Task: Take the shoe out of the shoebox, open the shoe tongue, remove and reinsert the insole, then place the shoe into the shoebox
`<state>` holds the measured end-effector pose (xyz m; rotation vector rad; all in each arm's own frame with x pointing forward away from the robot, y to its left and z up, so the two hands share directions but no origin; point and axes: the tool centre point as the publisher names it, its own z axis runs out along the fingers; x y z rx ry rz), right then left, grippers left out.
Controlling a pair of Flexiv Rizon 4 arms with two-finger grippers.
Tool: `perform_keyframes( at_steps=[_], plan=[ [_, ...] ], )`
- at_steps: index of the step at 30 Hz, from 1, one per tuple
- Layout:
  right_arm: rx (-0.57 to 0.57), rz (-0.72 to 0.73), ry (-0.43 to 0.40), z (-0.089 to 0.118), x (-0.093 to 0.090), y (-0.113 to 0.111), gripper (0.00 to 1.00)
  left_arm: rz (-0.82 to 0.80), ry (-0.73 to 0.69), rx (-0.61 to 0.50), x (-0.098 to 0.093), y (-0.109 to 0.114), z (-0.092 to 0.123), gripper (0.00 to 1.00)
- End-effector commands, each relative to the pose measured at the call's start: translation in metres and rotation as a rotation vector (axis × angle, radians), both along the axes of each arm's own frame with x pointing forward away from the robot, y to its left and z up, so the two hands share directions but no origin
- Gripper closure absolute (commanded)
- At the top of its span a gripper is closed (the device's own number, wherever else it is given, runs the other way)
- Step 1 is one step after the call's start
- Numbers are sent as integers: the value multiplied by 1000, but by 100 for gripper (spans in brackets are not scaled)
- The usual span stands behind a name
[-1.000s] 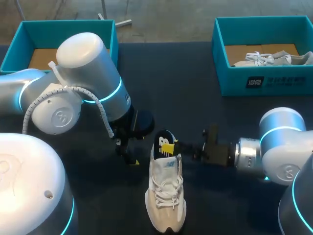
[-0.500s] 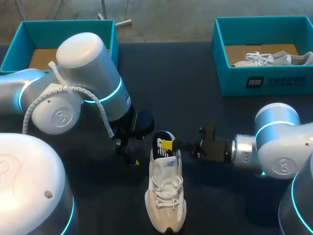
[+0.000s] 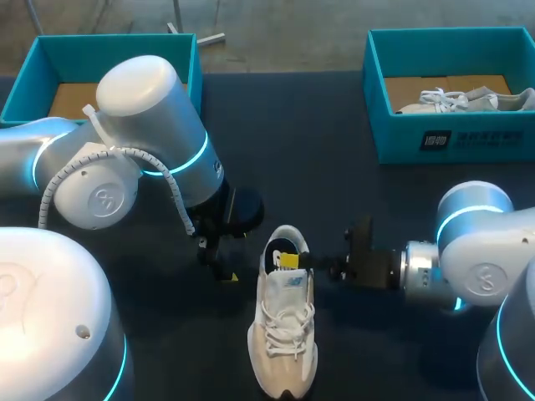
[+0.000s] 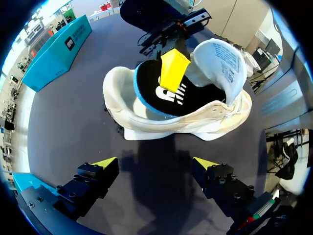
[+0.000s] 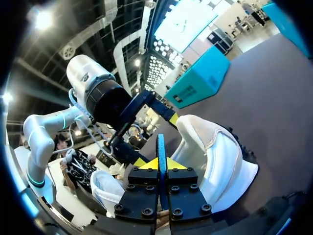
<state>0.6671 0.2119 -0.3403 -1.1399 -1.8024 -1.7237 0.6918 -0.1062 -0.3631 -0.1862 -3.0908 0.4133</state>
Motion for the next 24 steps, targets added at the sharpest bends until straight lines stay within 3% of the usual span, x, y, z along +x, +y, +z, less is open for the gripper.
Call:
perform_keyframes(
  at_steps=[1,2,3,5,8,20,23,24],
  plan=[
    [-1,1,0,-1,-1,3,90,1,-1,2,0,0,-1,0],
    [0,1,-5,-1,0,3,67,1,-1,2,0,0,-1,0],
    [0,-2,-15,0,1,3,60,1,-1,2,0,0,-1,0],
    [-1,-4,-40,4,2,4,54,1,-1,2,0,0,-1,0],
    [-3,-10,-78,10,2,3,54,1,-1,2,0,0,-1,0],
    [-3,-24,-139,21,11,1,69,1,-1,2,0,0,-1,0],
    [-4,-24,-143,22,14,2,82,1,-1,2,0,0,-1,0],
    [-5,-24,-143,22,15,2,98,1,-1,2,0,0,-1,0]
  ],
)
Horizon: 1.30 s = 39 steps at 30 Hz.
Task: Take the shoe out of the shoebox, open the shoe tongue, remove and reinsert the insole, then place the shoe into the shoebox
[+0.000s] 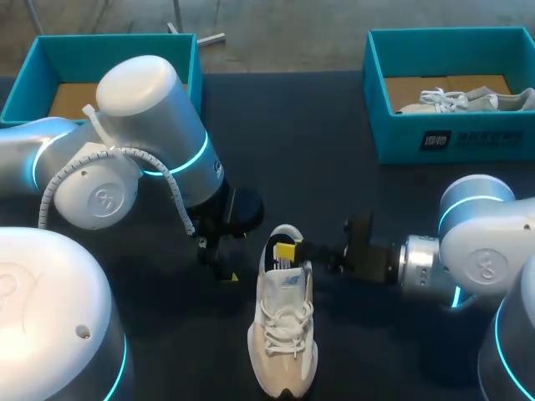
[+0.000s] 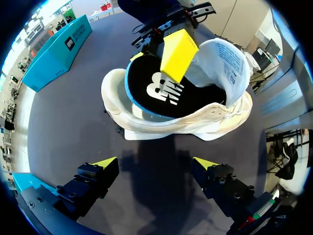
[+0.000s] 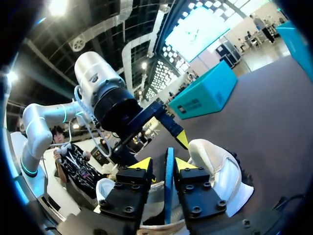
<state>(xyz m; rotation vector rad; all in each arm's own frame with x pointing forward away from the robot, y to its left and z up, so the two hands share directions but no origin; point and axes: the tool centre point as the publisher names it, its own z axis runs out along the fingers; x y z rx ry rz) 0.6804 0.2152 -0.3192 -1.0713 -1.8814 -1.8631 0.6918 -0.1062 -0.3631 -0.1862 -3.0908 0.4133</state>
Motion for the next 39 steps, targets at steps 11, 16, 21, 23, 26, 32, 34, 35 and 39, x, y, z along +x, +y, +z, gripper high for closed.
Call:
perform_keyframes(
  at_steps=[11,16,21,23,26,32,34,35,39],
  plan=[
    [-9,-14,83,-22,-6,-3,100,1,-2,2,0,0,-1,0],
    [-13,-21,95,-25,-12,-2,100,1,-2,2,0,0,-1,0],
    [-8,-33,64,-19,-13,-1,80,1,-2,2,0,0,-1,0],
    [-11,-34,50,-15,-11,-1,60,1,-2,2,0,0,-1,0],
    [-15,-32,31,-11,-8,1,35,1,-2,2,0,0,-1,0],
    [-23,-29,2,-3,-3,0,14,1,-2,2,0,0,-1,0],
    [-29,-28,-9,-1,-2,0,11,1,-2,2,0,0,-1,0],
    [-30,-28,-10,0,-2,0,11,1,-2,2,0,0,-1,0],
    [-41,-31,-15,3,-1,-2,8,1,-2,2,0,0,-1,0]
  ],
)
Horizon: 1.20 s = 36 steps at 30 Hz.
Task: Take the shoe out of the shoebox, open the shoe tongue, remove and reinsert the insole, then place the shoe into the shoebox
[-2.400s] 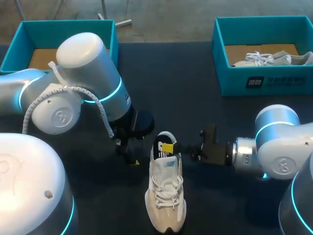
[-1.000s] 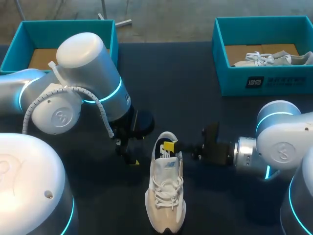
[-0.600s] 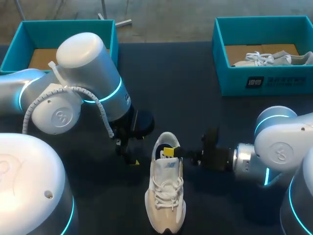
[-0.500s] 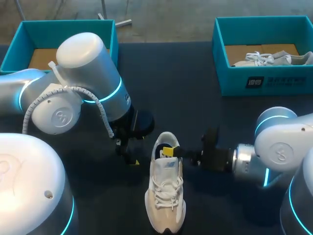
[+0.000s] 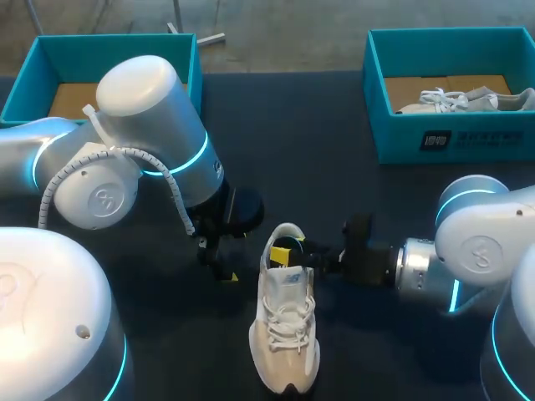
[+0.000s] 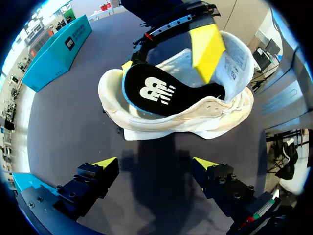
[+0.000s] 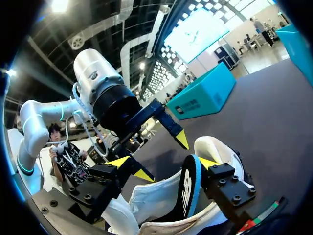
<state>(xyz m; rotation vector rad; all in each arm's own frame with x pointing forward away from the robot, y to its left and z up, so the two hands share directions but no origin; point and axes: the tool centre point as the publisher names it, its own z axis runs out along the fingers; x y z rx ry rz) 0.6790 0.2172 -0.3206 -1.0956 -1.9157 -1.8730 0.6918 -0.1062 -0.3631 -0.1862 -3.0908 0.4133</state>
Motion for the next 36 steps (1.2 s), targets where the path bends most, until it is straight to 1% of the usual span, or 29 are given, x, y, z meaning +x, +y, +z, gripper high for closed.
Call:
perform_keyframes(
  at_steps=[1,8,10,11,15,19,23,26,32,36],
  plan=[
    [-18,-7,3,5,1,-6,6,1,-2,2,0,0,-1,0],
    [-27,-13,1,10,-5,-10,5,1,-2,2,0,0,-1,0],
    [-28,-11,1,11,-6,-9,8,1,-2,2,0,0,-1,0],
    [-30,-10,1,11,-7,-9,12,1,-2,2,0,0,-1,0],
    [-33,-9,0,12,-8,-8,15,1,-2,2,0,0,-1,0],
    [-42,-18,0,14,-9,-11,15,1,-2,2,0,0,-1,0],
    [-57,-44,15,14,-9,-18,13,1,-2,2,0,0,-1,0],
    [-61,-55,21,15,-10,-25,13,1,-2,2,0,0,-1,0],
    [-78,-59,20,21,-10,-27,7,1,-2,2,0,0,-1,0],
    [-99,-72,17,27,-9,-32,5,1,-2,2,0,0,-1,0]
  ],
)
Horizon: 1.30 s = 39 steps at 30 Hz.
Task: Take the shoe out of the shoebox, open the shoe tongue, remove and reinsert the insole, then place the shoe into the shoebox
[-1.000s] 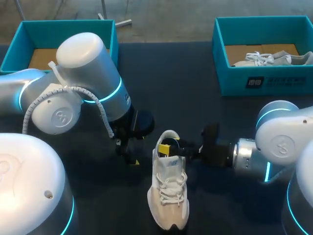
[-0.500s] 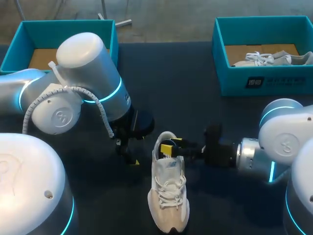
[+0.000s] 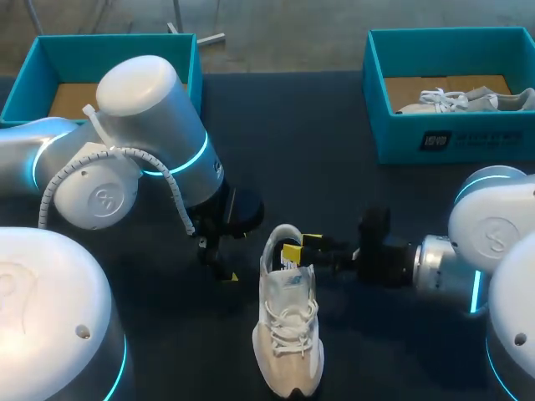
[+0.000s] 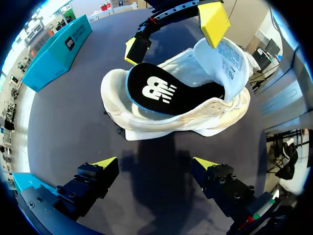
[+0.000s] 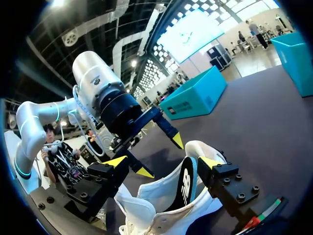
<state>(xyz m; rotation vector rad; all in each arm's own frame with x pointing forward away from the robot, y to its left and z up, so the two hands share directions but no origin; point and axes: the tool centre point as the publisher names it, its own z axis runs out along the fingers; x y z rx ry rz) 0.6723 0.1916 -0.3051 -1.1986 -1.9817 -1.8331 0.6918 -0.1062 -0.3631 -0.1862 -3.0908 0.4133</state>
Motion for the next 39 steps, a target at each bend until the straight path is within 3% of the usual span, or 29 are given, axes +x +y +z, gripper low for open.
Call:
perform_keyframes(
  at_steps=[1,11,26,32,39],
  plan=[
    [-32,-18,4,14,-2,-9,5,1,-2,2,0,0,-1,0],
    [-157,-3,23,23,0,-34,0,1,-2,2,0,0,-1,0],
    [-124,-9,31,24,0,-38,0,-24,11,-17,2,2,6,0],
    [-294,19,188,30,15,-38,0,-37,10,-28,13,15,25,0],
    [-369,41,298,34,23,-46,0,-30,19,-17,23,30,35,0]
  ],
)
